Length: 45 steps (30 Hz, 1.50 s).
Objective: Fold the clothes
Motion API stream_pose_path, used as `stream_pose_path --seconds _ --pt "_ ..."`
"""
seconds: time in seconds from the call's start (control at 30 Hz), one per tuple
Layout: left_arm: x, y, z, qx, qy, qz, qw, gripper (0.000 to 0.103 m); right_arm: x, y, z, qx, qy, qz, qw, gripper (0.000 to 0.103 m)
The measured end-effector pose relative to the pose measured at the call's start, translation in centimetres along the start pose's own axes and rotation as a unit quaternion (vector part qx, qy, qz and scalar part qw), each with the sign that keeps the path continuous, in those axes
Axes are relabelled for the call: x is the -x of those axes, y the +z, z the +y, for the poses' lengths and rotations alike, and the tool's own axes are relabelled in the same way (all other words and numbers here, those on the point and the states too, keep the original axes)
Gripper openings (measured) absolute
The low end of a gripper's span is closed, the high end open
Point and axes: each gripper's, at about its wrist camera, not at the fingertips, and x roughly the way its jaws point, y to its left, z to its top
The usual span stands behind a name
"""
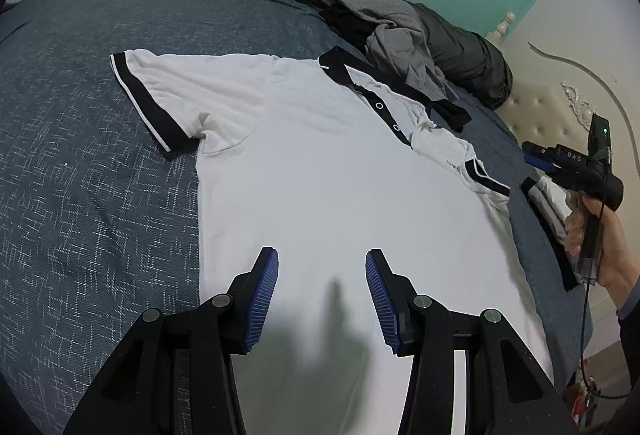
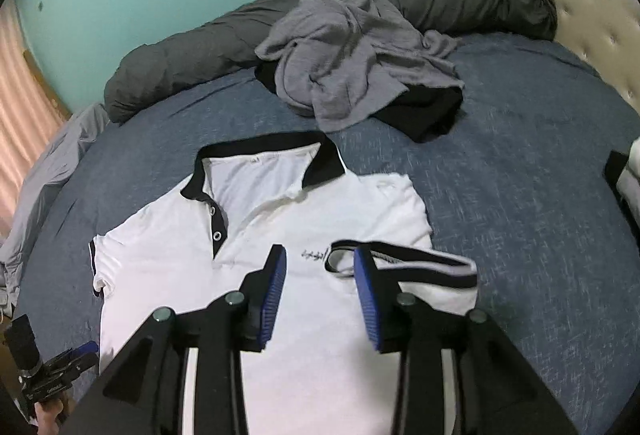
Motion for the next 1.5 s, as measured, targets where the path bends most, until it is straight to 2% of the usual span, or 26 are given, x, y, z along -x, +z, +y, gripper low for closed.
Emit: stream_pose_path --seconds 0.13,0.2,0.37,0.57,0.67,0.7,0.77,0.8,0.83,0.97,1.07,1.1,1.2,1.27,1.5 --pt "0.1 0.0 0.2 0.003 -0.001 0.000 1.0000 0.050 0.1 0.3 -2.1 -0.020 -0.033 -0.008 0.999 0.035" --pt "0.1 0.0 0.4 0.004 -0.001 -0.001 1.0000 0.050 -0.2 0.0 -3.7 -0.018 -0.059 -0.009 0.998 0.041" --pt "0.0 0.1 0.7 0.008 0.000 0.000 1.0000 0.050 -2.4 -2.0 -7.4 0.002 -0.071 0.019 0.997 0.042" --pt "-0.8 0.0 0.7 0.013 -0.003 0.009 0.9999 0.050 -3.9 -3.4 -10.9 -0.053 -0.056 0.025 0.997 0.042" --pt "-1.1 -0.1 0.5 0.009 -0.003 0.012 0.9999 0.050 -4.1 -3.8 -10.4 -0.024 -0.040 0.026 0.999 0.040" --pt "-1.1 -0.2 0.5 0.011 -0.005 0.012 0.9999 0.050 -4.1 -3.8 -10.1 -0.014 -0.031 0.027 0.999 0.029" --pt "-1.2 -0.2 0.5 0.012 -0.008 0.012 0.9998 0.050 -3.7 -3.9 -9.2 0.013 -0.018 0.019 1.000 0.015" --pt "-1.2 -0.2 0.5 0.012 -0.009 0.013 0.9998 0.050 -3.3 -4.0 -8.8 0.021 -0.007 0.015 1.000 0.009" --pt "-1.2 -0.2 0.4 0.012 -0.009 0.013 0.9998 0.050 -3.0 -4.1 -8.2 0.031 0.005 0.011 0.999 0.008" --pt "-0.6 -0.2 0.3 0.011 -0.012 0.006 0.9998 0.050 -1.4 -4.7 -4.9 0.106 0.026 0.027 0.994 0.007" --pt "-0.1 0.0 0.2 0.010 -0.015 0.000 0.9998 0.050 -1.5 -6.0 -3.0 0.148 0.051 0.076 0.985 0.008" --pt "-0.1 0.0 0.2 0.010 -0.015 -0.001 0.9998 0.050 -1.5 -6.5 -2.5 0.157 0.053 0.096 0.981 0.008" --pt "0.0 0.1 0.3 0.012 -0.016 -0.003 0.9998 0.050 -1.0 -7.2 -2.3 0.157 0.043 0.104 0.981 0.014" --pt "0.1 0.2 0.3 0.012 -0.016 -0.004 0.9998 0.050 -0.6 -7.0 -2.9 0.133 0.037 0.101 0.985 0.021" --pt "0.4 0.4 0.5 0.016 -0.017 -0.008 0.9997 0.050 1.8 -4.8 -5.2 0.055 0.034 0.014 0.998 0.025"
